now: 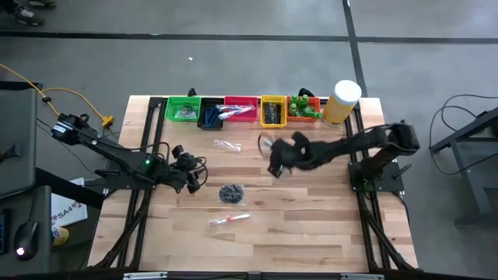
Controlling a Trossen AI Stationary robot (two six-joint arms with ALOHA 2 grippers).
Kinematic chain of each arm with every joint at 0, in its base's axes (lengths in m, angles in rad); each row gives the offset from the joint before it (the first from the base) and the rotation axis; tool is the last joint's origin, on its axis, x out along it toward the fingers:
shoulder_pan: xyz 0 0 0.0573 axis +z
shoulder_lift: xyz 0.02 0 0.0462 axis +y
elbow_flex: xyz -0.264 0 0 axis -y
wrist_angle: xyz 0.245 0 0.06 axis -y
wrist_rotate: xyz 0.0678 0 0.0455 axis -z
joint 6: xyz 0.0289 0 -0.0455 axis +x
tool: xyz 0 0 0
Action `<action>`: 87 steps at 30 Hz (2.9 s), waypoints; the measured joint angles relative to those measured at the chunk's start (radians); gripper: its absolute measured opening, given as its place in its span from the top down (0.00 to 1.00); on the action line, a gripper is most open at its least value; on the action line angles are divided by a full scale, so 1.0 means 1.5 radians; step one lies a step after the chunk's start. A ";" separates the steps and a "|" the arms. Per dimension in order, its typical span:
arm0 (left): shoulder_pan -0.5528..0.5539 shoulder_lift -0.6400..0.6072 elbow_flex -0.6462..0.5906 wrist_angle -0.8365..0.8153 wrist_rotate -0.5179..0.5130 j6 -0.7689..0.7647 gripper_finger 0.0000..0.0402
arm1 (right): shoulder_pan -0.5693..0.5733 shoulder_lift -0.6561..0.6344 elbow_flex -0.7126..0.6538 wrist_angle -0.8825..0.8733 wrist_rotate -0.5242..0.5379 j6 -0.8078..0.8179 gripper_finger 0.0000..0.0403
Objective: Pick & Place Travel size toiletries
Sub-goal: Put the blue toothbrush into the red basket
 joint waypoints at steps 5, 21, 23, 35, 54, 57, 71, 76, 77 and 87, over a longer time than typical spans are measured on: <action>0.040 -0.001 0.000 0.035 0.008 0.034 0.56 | -0.094 -0.056 -0.059 0.200 -0.083 -0.173 0.95; 0.078 -0.001 0.000 0.064 0.032 0.068 0.56 | -0.223 -0.036 -0.047 0.755 -0.368 -0.418 0.95; 0.078 -0.001 0.000 0.064 0.033 0.070 0.56 | -0.229 -0.012 -0.015 0.765 -0.370 -0.426 0.95; 0.077 -0.001 0.000 0.063 0.015 0.083 0.56 | -0.254 0.177 0.215 0.695 -0.428 -0.452 0.95; 0.222 0.009 0.000 0.392 0.080 0.381 0.56 | -0.305 0.079 -0.122 1.022 -0.487 -0.330 0.95; 0.311 0.020 0.000 0.465 0.232 0.466 0.56 | -0.292 0.081 -0.126 1.025 -0.515 -0.332 0.95; 0.532 0.160 0.000 0.760 0.645 0.341 0.27 | -0.256 0.081 -0.125 1.106 -0.557 -0.363 0.95; 0.520 0.230 0.046 0.810 0.660 0.321 0.21 | -0.247 0.081 -0.125 1.104 -0.570 -0.387 0.95; 0.517 0.246 0.060 0.810 0.658 0.321 0.21 | -0.242 0.081 -0.125 1.104 -0.569 -0.393 0.95; 0.503 0.346 0.166 0.769 0.680 0.314 0.21 | -0.238 0.081 -0.125 1.090 -0.568 -0.396 0.95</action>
